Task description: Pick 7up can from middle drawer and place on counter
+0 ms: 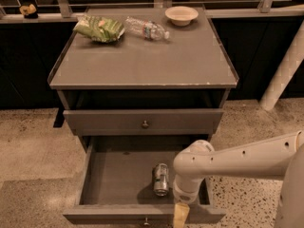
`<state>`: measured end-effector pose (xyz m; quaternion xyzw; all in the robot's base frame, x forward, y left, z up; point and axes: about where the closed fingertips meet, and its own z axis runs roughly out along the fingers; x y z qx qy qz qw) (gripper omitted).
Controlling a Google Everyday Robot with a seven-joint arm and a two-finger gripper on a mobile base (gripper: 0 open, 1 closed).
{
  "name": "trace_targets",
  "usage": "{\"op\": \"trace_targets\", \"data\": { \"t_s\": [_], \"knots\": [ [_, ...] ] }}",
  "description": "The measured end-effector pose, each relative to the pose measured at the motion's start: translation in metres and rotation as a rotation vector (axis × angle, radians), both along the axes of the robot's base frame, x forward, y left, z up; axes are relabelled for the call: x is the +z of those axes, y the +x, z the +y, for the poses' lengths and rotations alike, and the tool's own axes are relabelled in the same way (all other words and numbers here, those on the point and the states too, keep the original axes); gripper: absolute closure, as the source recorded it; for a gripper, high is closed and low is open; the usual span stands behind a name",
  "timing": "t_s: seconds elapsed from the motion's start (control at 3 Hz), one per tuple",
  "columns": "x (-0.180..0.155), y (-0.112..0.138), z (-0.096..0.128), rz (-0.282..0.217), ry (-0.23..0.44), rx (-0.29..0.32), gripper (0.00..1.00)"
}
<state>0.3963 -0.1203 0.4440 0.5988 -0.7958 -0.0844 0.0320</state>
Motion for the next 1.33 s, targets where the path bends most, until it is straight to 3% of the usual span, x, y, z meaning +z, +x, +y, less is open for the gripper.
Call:
{"op": "trace_targets", "data": {
  "t_s": [0.33,0.67,1.0,1.33],
  "knots": [
    [-0.011,0.005,-0.001,-0.067,0.001,0.009,0.0],
    [-0.01,0.008,-0.001,-0.07,0.003,0.011,0.0],
    [-0.003,0.016,0.004,-0.108,-0.004,0.032,0.0],
    [0.013,0.052,0.025,-0.186,-0.01,0.094,0.0]
  ]
}}
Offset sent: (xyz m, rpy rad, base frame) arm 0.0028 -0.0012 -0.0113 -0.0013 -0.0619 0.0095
